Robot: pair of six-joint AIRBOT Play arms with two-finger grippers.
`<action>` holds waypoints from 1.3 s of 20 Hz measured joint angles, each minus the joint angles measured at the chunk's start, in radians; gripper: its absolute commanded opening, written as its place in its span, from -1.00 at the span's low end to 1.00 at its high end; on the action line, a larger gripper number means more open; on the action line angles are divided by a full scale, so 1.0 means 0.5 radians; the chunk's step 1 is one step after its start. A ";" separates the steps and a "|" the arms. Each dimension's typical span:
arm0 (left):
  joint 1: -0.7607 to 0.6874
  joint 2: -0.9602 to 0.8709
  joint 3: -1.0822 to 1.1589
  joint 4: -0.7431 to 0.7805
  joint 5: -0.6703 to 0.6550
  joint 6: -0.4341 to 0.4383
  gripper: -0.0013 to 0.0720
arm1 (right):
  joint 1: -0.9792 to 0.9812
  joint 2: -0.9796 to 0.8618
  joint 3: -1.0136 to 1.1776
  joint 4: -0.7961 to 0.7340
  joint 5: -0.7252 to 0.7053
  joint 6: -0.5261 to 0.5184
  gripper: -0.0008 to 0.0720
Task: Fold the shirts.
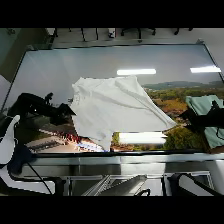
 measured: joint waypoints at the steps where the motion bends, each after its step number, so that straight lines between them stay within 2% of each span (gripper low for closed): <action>1: -0.010 0.031 -0.092 0.000 -0.025 0.006 0.95 | -0.028 -0.008 0.032 -0.018 -0.009 -0.077 0.93; 6: -0.030 0.159 -0.378 -0.010 -0.157 0.031 0.95 | -0.110 -0.100 0.270 -0.084 -0.202 -0.586 0.92; 9: -0.059 0.195 -0.487 -0.050 -0.246 0.037 0.95 | -0.099 -0.263 0.370 -0.100 -0.333 -0.807 0.92; 10: -0.082 0.202 -0.515 -0.077 -0.263 0.037 0.77 | -0.095 -0.326 0.397 -0.101 -0.379 -0.848 0.92; 11: -0.111 0.206 -0.536 -0.088 -0.287 0.037 0.41 | -0.092 -0.385 0.423 -0.106 -0.428 -0.877 0.92; 12: -0.140 0.207 -0.552 -0.088 -0.313 0.037 0.13 | -0.089 -0.439 0.446 -0.106 -0.468 -0.905 0.92; 13: -0.163 0.209 -0.558 -0.088 -0.334 0.037 -0.30 | -0.087 -0.481 0.461 -0.107 -0.499 -0.921 0.92; 14: -0.182 0.212 -0.557 -0.095 -0.352 0.037 -0.88 | -0.085 -0.513 0.474 -0.107 -0.527 -0.938 0.92; 22: -0.225 0.214 -0.387 -0.105 -0.465 0.077 -0.92 | 0.032 -0.589 0.501 -0.127 -0.623 -1.134 0.92; 26: -0.195 0.214 -0.322 -0.071 -0.425 0.082 -0.92 | 0.153 -0.632 0.506 -0.311 -0.570 -1.167 0.92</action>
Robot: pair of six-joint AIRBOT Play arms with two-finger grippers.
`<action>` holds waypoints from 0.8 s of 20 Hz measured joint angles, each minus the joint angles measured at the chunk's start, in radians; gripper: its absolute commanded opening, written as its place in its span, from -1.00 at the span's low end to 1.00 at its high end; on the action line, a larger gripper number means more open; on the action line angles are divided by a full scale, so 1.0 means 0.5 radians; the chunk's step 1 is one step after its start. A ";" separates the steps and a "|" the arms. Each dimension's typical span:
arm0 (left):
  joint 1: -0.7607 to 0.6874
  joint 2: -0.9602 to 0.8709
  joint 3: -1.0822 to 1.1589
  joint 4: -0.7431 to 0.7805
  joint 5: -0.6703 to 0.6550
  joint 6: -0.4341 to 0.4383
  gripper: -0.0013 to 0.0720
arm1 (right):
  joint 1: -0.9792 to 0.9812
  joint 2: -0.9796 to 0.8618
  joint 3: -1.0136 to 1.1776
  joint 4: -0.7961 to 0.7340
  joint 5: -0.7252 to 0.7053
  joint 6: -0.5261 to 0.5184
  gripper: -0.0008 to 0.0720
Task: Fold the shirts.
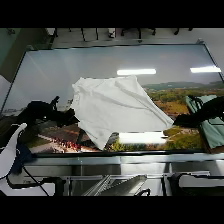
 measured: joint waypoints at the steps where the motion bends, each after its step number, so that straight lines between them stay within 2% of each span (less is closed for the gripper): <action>1: 0.019 0.000 0.014 0.015 0.025 0.000 -0.92 | 0.018 -0.014 0.004 -0.020 0.001 0.001 0.91; 3: 0.068 0.000 0.035 0.032 0.068 0.000 -0.92 | 0.040 -0.043 0.008 -0.066 0.010 0.005 0.46; 6: 0.111 0.000 0.047 0.044 0.112 0.001 -0.92 | 0.085 -0.068 0.011 -0.064 0.034 0.009 0.43; 8: 0.124 0.000 0.050 0.047 0.121 0.006 -0.92 | 0.132 -0.077 0.011 -0.038 0.062 0.017 0.19; 9: 0.127 0.000 0.050 0.047 0.124 0.006 -0.92 | 0.161 -0.082 0.011 -0.019 0.077 0.017 0.16; 11: 0.131 0.000 0.051 0.050 0.126 0.006 -0.92 | 0.218 -0.092 0.011 -0.003 0.088 0.016 -0.23; 12: 0.133 0.000 0.051 0.053 0.126 0.005 -0.92 | 0.246 -0.101 0.011 0.011 0.085 0.016 -0.52; 13: 0.134 0.000 0.051 0.054 0.126 0.005 -0.92 | 0.268 -0.109 0.010 0.012 0.079 0.015 -0.94; 16: 0.134 0.000 0.053 0.053 0.133 0.005 -0.93 | 0.306 -0.124 0.016 0.046 0.047 0.015 -0.93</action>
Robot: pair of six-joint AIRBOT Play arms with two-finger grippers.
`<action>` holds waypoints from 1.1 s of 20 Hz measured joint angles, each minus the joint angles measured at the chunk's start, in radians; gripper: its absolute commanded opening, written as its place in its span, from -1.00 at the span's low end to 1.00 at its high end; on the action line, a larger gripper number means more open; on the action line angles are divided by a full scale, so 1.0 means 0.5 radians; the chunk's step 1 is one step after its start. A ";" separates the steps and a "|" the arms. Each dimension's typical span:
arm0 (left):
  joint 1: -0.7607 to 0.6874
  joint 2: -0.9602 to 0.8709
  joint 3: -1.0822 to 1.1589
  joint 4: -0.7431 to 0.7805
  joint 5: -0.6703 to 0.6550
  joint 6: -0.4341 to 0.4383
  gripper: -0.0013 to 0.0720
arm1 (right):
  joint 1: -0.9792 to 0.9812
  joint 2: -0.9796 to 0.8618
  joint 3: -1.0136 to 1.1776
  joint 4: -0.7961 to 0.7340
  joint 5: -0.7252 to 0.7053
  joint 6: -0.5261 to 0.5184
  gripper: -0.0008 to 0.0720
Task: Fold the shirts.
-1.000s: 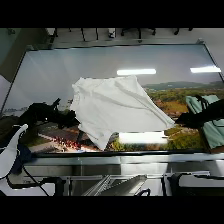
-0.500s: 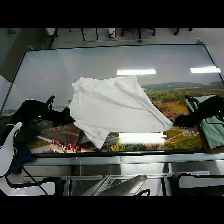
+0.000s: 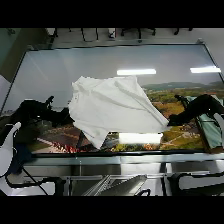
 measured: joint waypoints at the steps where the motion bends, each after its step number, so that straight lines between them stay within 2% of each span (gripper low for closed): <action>1: 0.000 0.003 0.004 -0.007 0.001 0.000 -0.93 | 0.006 -0.003 0.013 0.032 -0.024 -0.003 -0.93; 4: 0.004 0.082 0.067 -0.144 0.035 0.061 -0.93 | 0.015 0.020 0.156 0.378 -0.227 -0.051 -0.93; 8: 0.015 0.439 0.489 -0.386 0.114 0.123 -0.93 | 0.018 0.238 0.664 1.232 -0.573 -0.076 -0.93; 10: 0.018 0.695 0.865 -0.445 0.076 0.126 -0.93 | 0.005 0.444 1.073 1.588 -0.552 -0.076 -0.93; 12: 0.019 0.948 1.308 -0.485 -0.062 0.125 -0.93 | -0.027 0.671 1.460 1.773 -0.325 -0.094 -0.93; 15: 0.019 1.231 1.883 -0.410 -0.275 0.121 -0.93 | -0.066 1.048 1.814 1.811 0.151 -0.144 -0.93; 17: 0.019 1.385 2.110 -0.253 -0.411 0.095 -0.93 | -0.078 1.270 1.917 1.662 0.428 -0.162 -0.93; 19: 0.019 1.511 2.168 -0.037 -0.499 0.034 -0.93 | -0.084 1.422 1.971 1.492 0.603 -0.173 -0.93; 22: 0.019 1.611 2.021 0.172 -0.570 -0.021 -0.93 | -0.088 1.495 1.994 1.312 0.707 -0.175 -0.93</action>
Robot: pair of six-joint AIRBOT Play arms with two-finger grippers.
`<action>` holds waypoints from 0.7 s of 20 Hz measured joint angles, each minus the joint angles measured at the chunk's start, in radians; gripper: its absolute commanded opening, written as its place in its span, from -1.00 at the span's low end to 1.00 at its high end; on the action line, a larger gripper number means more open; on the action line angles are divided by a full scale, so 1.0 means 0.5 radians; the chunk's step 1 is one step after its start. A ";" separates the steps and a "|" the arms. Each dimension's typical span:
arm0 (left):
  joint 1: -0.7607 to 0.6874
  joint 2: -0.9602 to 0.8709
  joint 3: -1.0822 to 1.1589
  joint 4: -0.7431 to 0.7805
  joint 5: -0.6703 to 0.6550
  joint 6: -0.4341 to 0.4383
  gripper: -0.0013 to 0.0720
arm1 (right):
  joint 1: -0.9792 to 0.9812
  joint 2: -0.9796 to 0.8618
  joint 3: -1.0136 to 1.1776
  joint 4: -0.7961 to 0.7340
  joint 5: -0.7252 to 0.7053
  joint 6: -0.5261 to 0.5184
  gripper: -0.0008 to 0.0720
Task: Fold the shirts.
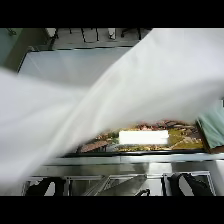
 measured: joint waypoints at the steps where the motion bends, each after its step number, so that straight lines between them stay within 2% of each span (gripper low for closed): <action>1: 0.000 -0.003 -0.068 0.038 -0.008 -0.013 -0.93 | -0.001 -0.006 -0.011 -0.029 0.000 0.002 -0.93; 5: -0.002 -0.191 -0.365 0.080 0.035 -0.031 -0.93 | 0.018 -0.147 -0.273 -0.105 -0.130 0.082 -0.93; 9: -0.144 -0.608 -0.707 -0.037 0.055 0.064 -0.93 | 0.136 -0.327 -0.906 -0.123 -0.126 0.052 -0.93; 14: -0.290 -1.365 -1.016 -0.098 -0.150 0.165 -0.93 | 0.305 -0.735 -1.794 -0.113 0.419 -0.072 -0.93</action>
